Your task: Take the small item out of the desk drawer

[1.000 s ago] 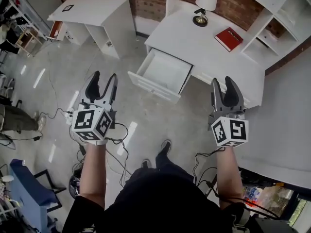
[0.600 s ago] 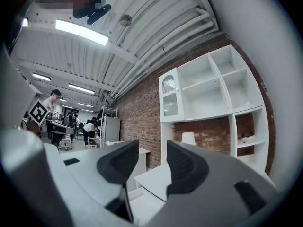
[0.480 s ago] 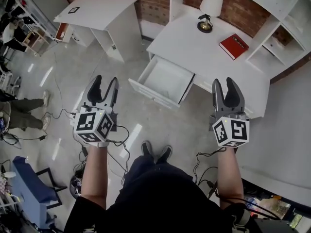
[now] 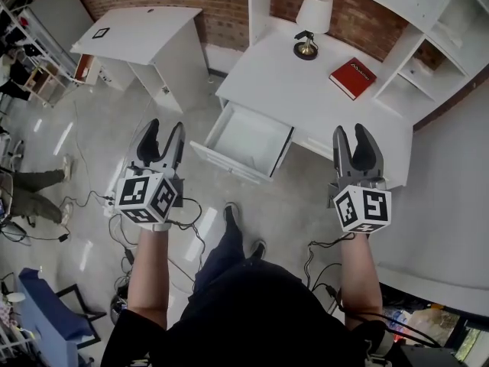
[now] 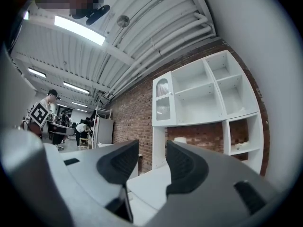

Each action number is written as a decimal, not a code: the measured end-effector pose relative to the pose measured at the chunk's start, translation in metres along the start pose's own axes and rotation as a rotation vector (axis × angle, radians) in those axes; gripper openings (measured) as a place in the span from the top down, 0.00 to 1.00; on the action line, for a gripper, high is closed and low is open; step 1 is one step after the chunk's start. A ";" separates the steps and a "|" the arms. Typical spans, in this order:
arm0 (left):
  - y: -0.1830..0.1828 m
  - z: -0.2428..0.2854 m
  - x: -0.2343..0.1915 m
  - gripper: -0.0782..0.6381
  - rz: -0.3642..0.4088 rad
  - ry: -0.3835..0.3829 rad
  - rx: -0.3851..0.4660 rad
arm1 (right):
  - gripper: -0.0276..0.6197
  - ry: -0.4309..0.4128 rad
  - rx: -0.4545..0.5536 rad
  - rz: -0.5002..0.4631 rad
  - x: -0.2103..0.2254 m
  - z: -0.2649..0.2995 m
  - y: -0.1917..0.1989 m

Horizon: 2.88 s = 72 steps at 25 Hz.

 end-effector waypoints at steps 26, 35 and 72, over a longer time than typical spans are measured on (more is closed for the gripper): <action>0.053 0.166 -0.162 0.57 -0.132 0.153 -0.069 | 0.70 0.124 -0.063 -0.113 -0.066 0.175 0.009; 0.130 0.216 -0.158 0.57 -0.103 0.276 -0.287 | 0.71 0.176 -0.161 -0.088 -0.056 0.189 0.049; 0.461 0.294 0.010 0.62 0.518 1.162 -1.176 | 0.75 0.241 -0.463 0.192 0.095 0.223 0.254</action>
Point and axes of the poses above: the fingertips, and each gripper's own axes: z forward along the fingers, x to its right, y out of its underside, the point moved 4 cm from there along -z, backward along the fingers, and after that the axes turned 11 degrees about y, right-handed, at the moved point
